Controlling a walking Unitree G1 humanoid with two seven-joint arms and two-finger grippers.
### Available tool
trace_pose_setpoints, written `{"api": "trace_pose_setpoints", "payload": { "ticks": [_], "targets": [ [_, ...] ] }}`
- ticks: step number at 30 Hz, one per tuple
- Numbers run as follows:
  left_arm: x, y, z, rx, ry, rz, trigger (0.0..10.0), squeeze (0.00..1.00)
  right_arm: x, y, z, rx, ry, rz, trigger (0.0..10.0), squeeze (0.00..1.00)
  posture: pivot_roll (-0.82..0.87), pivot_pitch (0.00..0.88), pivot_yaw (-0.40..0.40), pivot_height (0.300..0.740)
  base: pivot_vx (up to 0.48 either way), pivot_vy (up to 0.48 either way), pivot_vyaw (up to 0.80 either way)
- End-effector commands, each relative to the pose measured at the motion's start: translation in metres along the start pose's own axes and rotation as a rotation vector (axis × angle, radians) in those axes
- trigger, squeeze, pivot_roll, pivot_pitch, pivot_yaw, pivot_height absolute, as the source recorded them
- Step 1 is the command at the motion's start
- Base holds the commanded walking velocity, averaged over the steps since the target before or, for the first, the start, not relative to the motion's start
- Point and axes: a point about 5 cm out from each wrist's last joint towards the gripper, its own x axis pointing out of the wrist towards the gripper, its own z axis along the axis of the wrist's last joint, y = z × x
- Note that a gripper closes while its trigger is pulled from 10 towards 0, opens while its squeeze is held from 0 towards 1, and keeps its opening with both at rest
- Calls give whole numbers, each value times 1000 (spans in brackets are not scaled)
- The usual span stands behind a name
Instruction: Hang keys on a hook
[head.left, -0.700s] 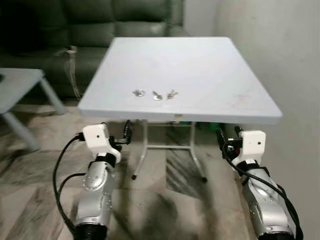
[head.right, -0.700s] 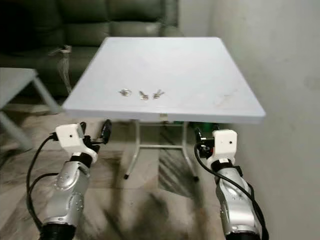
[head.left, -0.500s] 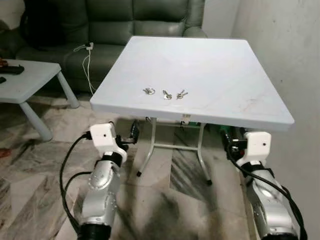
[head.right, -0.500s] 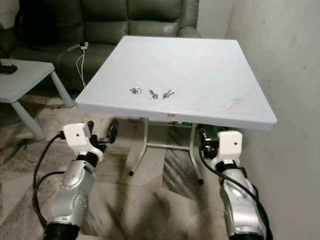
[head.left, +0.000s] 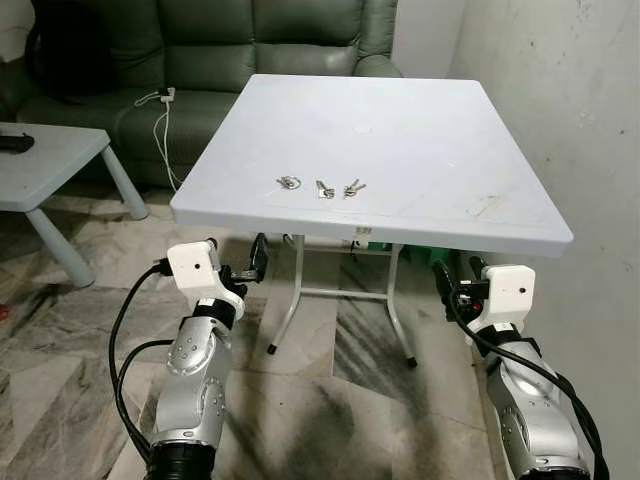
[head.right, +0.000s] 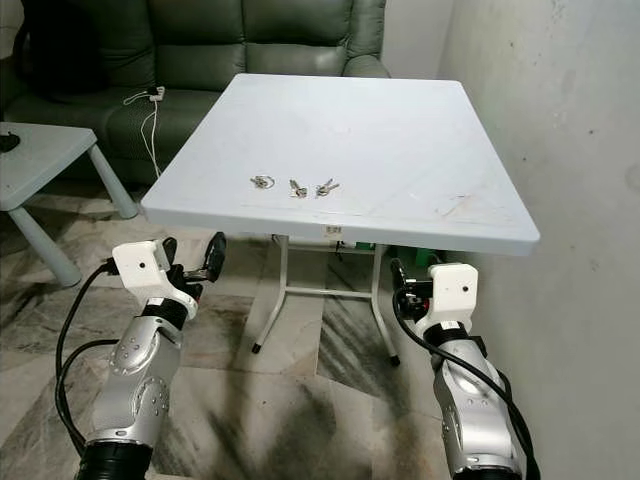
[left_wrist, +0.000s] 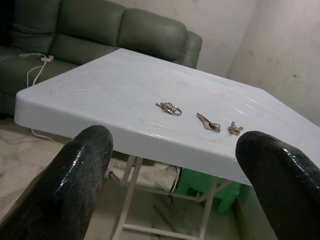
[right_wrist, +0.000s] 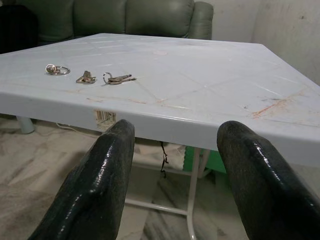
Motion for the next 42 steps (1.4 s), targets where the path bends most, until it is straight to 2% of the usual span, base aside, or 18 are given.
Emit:
{"api": "trace_pose_setpoints", "payload": {
  "ticks": [1, 7, 42],
  "targets": [
    [2, -3, 5, 6, -14, -23, 10000, 0, 0, -1, 5, 3, -23, 2, 10000, 0, -37, 0, -52, 740, 0, 0, 0],
    [3, -3, 3, -3, -3, -19, 10000, 0, 0, 0, 5, 1, -22, 8, 10000, 0, -37, 0, -53, 740, 0, 209, 0],
    [5, -3, 4, -5, 1, -14, 10000, 0, -3, 1, 4, 4, -13, 25, 10000, 0, -38, 0, -62, 740, 0, 475, 0]
  ]
}}
